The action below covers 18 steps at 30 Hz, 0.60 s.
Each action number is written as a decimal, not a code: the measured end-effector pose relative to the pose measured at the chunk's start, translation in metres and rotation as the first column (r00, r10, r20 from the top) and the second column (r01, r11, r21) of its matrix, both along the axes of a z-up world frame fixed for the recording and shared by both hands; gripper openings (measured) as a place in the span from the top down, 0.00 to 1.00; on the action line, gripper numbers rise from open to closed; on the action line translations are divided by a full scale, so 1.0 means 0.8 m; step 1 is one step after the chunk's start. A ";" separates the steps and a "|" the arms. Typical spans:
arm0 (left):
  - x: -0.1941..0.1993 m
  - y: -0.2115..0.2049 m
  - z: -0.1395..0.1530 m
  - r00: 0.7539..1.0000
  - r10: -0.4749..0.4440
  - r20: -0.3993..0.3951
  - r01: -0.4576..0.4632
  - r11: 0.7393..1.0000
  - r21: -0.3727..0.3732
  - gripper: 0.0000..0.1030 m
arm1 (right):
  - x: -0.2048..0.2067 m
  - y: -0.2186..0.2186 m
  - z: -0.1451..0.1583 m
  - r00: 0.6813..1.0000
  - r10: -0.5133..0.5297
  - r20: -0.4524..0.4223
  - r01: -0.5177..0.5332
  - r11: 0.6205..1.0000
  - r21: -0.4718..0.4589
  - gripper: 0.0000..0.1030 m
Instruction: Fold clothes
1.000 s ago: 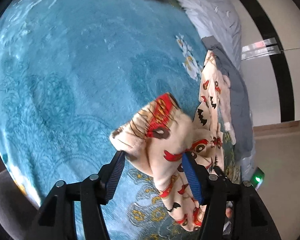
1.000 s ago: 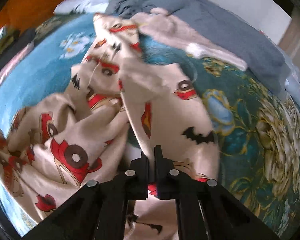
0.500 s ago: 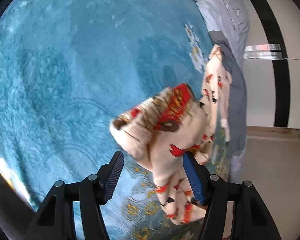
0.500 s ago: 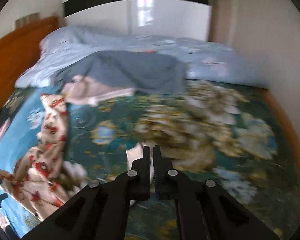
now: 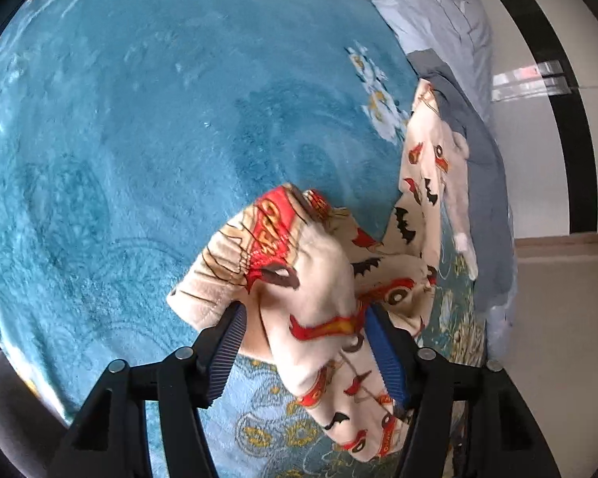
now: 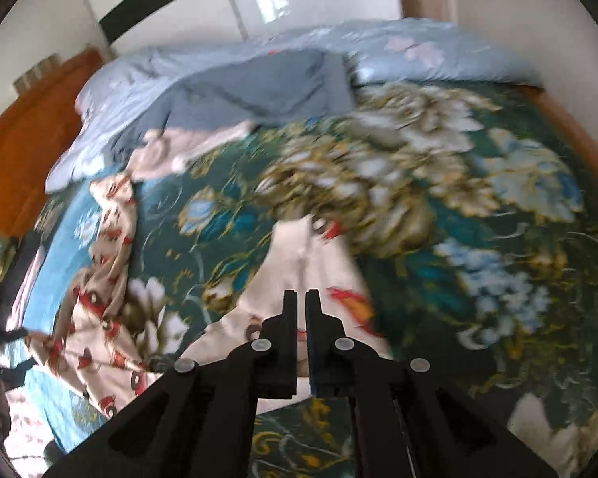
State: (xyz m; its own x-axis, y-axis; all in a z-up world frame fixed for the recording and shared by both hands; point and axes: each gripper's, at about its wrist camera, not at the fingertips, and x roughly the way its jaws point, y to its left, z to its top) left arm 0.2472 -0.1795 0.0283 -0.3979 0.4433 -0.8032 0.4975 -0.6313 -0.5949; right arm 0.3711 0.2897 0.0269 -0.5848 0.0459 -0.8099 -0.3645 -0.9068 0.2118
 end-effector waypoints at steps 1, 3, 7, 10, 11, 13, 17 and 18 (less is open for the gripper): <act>0.000 -0.001 -0.003 1.000 0.008 0.002 -0.008 1.000 -0.014 0.40 | -0.006 -0.005 -0.007 1.000 0.019 0.013 -0.019 1.000 -0.002 0.95; 0.001 -0.004 -0.011 1.000 0.023 0.006 -0.023 0.999 -0.036 0.65 | -0.013 -0.010 -0.018 0.998 0.052 0.036 -0.052 0.999 0.010 0.89; 0.011 -0.016 -0.029 0.999 0.053 0.000 -0.053 0.998 -0.043 0.93 | -0.027 -0.022 -0.041 0.989 0.119 0.083 -0.122 0.992 0.036 0.55; 0.019 -0.019 -0.028 0.998 0.052 -0.044 -0.054 0.998 -0.037 0.96 | -0.039 -0.034 -0.055 0.976 0.170 0.134 -0.185 0.977 0.103 0.54; 0.020 -0.020 -0.024 0.997 0.046 -0.062 -0.048 0.998 -0.034 0.96 | -0.043 -0.036 -0.061 0.971 0.182 0.155 -0.201 0.972 0.120 0.54; 0.017 -0.021 -0.012 0.994 0.029 -0.103 -0.033 0.999 -0.032 0.96 | -0.054 -0.042 -0.076 0.957 0.208 0.203 -0.239 0.960 0.143 0.54; 0.001 -0.018 0.035 0.973 -0.031 -0.229 0.018 0.998 -0.058 0.96 | -0.065 -0.049 -0.087 0.944 0.206 0.257 -0.261 0.943 0.204 0.54; -0.004 -0.017 0.048 0.964 -0.045 -0.262 0.030 0.998 -0.062 0.96 | -0.068 -0.048 -0.087 0.945 0.197 0.261 -0.255 0.943 0.212 0.55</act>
